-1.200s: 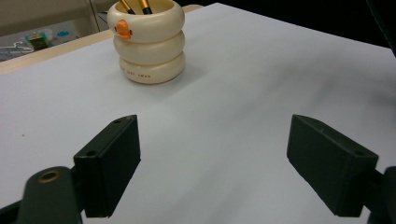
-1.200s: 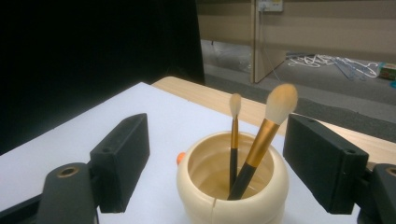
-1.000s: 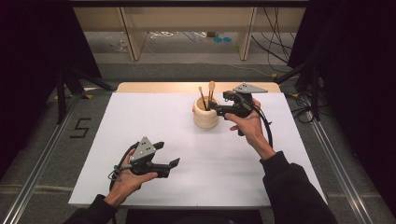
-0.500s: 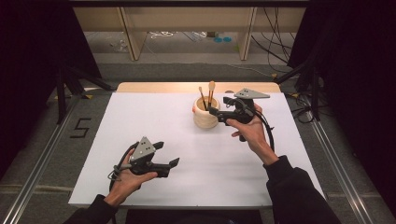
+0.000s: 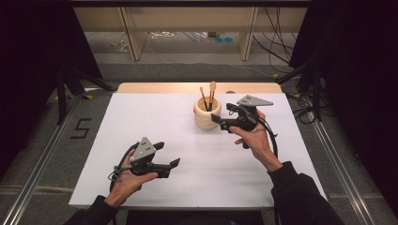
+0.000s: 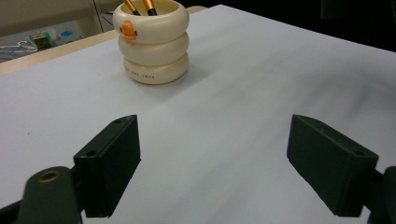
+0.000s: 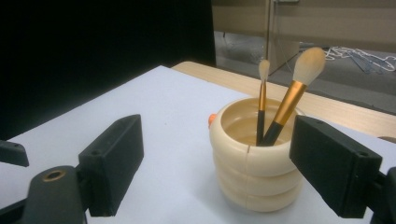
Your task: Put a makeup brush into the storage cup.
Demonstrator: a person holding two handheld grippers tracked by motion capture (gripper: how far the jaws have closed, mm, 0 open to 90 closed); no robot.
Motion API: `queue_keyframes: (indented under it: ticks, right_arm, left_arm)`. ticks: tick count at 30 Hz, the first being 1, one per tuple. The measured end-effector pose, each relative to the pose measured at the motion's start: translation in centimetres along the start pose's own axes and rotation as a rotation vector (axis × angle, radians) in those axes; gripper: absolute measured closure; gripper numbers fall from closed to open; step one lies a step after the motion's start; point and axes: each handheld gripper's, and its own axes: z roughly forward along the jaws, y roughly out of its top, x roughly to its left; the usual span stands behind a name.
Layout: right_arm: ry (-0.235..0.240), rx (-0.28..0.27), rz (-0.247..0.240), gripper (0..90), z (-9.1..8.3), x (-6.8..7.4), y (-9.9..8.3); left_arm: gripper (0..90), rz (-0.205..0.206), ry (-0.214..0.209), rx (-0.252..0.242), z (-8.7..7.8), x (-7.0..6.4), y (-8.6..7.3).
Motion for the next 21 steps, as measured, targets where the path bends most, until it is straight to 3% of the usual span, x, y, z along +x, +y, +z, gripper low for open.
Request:
queue_keyframes:
  ticks: [1,2,8,9,17,19,21]
  right_arm:
    - [0.006,0.006,0.018,18.5,-0.1,0.1,-0.1]
    - [-0.001,0.004,0.007,18.5,-0.1,0.1,-0.2]
    - [0.005,0.001,0.002,18.3,-0.6,0.2,-0.9]
    - [0.007,0.009,0.024,18.3,-0.7,0.3,-1.0]
    - [0.018,0.017,0.032,18.0,-1.4,0.5,-1.8]
    - [0.012,0.015,0.018,18.0,-1.7,0.5,-2.0]
    - [0.023,0.015,0.038,18.0,-1.8,0.7,-2.2]
  left_arm:
    - [17.3,0.003,0.0,0.003,0.0,0.0,0.0]
    - [17.4,0.047,-0.002,0.041,-0.3,0.4,0.1]
    - [17.4,0.045,0.001,0.034,-0.2,0.4,0.2]
    - [17.4,0.042,0.001,0.036,-0.2,0.3,0.2]
    - [17.4,0.038,0.005,0.031,-0.3,0.5,0.3]
    - [17.4,0.035,0.006,0.034,-0.3,0.6,0.2]
    - [17.4,0.037,0.006,0.032,-0.3,0.6,0.3]
